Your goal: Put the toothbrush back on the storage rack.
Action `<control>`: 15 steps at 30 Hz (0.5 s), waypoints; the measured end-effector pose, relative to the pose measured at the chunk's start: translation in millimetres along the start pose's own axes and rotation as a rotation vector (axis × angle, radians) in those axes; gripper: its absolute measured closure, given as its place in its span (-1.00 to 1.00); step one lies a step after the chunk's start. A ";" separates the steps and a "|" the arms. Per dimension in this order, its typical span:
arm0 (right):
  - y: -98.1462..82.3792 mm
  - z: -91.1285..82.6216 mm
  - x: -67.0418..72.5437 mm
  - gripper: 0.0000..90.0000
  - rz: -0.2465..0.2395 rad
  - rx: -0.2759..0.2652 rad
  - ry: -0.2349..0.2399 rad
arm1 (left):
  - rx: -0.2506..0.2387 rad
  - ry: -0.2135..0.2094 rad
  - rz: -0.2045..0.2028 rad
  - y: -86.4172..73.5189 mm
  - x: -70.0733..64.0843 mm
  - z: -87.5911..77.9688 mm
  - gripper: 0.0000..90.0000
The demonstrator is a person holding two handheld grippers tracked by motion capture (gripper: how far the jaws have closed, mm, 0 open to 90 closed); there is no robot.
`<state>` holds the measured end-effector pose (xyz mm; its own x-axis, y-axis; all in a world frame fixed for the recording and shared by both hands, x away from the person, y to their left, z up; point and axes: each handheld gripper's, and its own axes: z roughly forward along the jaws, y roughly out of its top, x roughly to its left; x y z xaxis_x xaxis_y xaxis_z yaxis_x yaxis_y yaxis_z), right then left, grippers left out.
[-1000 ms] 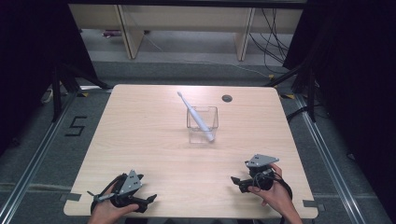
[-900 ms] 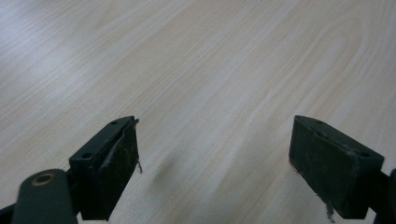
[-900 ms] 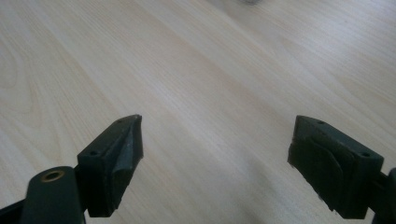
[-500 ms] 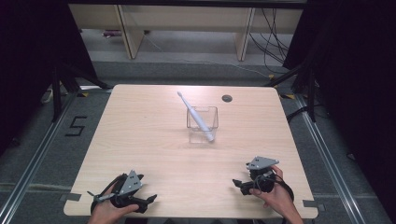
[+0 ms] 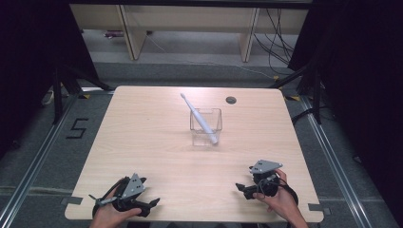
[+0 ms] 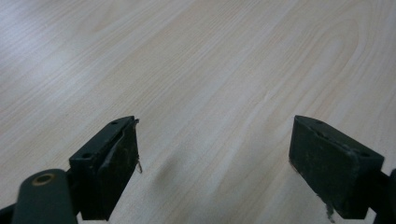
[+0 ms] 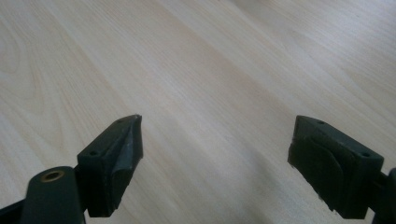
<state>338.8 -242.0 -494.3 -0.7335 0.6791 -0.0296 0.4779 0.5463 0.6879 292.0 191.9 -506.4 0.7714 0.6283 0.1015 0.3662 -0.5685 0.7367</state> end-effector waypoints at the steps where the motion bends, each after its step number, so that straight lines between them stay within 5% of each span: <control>1: 0.0 0.0 0.0 -0.60 0.000 0.000 0.000 | -0.001 -0.002 0.001 0.0 0.4 0.0 -0.66; 15: -0.1 0.7 1.4 -0.60 0.009 0.004 -0.006 | 0.001 -0.006 -0.002 0.3 0.2 -0.4 -0.66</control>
<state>338.0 -240.7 -494.9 -0.7264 0.6867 -0.0276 0.4866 0.5423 0.6850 292.0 192.1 -505.9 0.7737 0.6263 0.0958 0.3682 -0.5676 0.7363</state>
